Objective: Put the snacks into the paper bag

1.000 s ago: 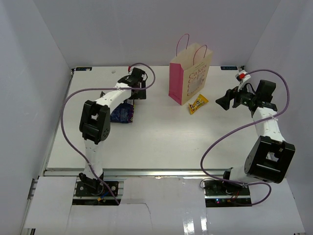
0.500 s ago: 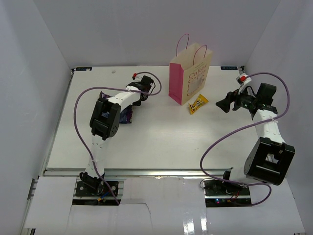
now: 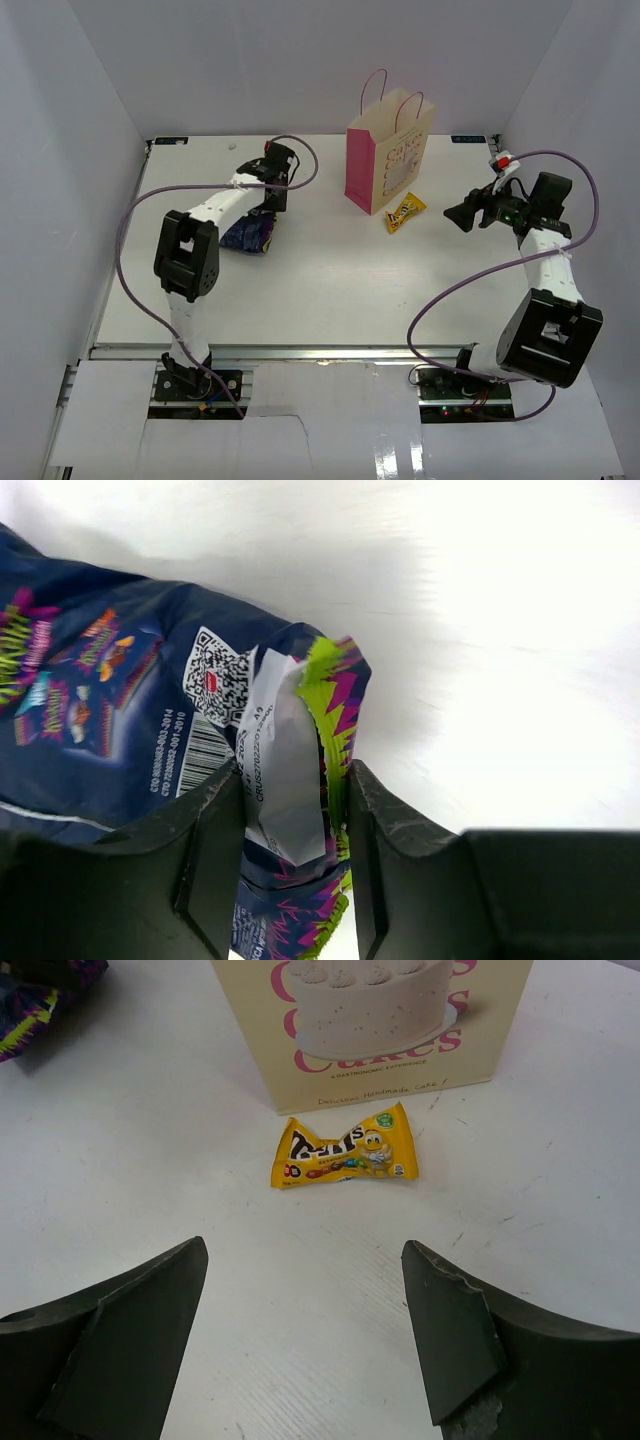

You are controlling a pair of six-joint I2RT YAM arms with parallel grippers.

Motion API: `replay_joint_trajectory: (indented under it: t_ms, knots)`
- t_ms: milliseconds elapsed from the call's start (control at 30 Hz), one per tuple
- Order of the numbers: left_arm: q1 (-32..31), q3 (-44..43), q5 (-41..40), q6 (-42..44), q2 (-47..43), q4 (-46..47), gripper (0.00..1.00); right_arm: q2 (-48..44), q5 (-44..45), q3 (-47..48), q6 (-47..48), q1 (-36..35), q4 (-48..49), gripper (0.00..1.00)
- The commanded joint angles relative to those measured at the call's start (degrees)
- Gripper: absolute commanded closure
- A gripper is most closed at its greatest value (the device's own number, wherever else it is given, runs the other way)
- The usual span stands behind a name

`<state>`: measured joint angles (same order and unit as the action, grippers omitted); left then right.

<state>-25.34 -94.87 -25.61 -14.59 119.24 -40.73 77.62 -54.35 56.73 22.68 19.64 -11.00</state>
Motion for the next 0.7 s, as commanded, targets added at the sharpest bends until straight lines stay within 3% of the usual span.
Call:
replay_joint_trajectory:
  t_ms: [0,67,167,233,333,367,467,667]
  knots:
    - [0.5,-0.8,21.1,-0.3,-14.0,5.5,1.0,-2.0,-3.2,-0.7,-0.4,0.3,-0.1,0.16]
    - [1.3,-0.7,24.6,-1.6,-17.5,6.5,1.0,-2.4,-5.3,-0.9,0.3,0.3,-0.8,0.16]
    - [2.3,0.7,30.3,-2.4,-20.7,7.2,1.0,-1.8,-13.9,0.7,9.1,-0.5,-7.8,0.16]
    - [2.7,2.8,34.4,-1.6,-23.3,8.0,1.0,0.2,-17.3,6.1,33.1,-3.7,-28.3,0.16]
    - [3.0,5.0,38.1,-0.9,-26.1,8.4,1.0,2.8,-15.2,11.7,66.8,-9.7,-54.6,0.15]
    - [3.0,6.0,38.8,-0.9,-27.8,8.5,1.0,3.1,-14.7,12.2,70.7,-10.8,-57.3,0.15]
    - [3.5,6.5,40.7,-1.7,-31.2,8.5,1.0,2.4,-12.2,12.8,69.6,-15.7,-54.3,0.14]
    - [4.2,4.6,45.3,-4.7,-34.2,12.6,1.0,0.5,-8.9,12.3,50.9,-21.9,-35.3,0.14]
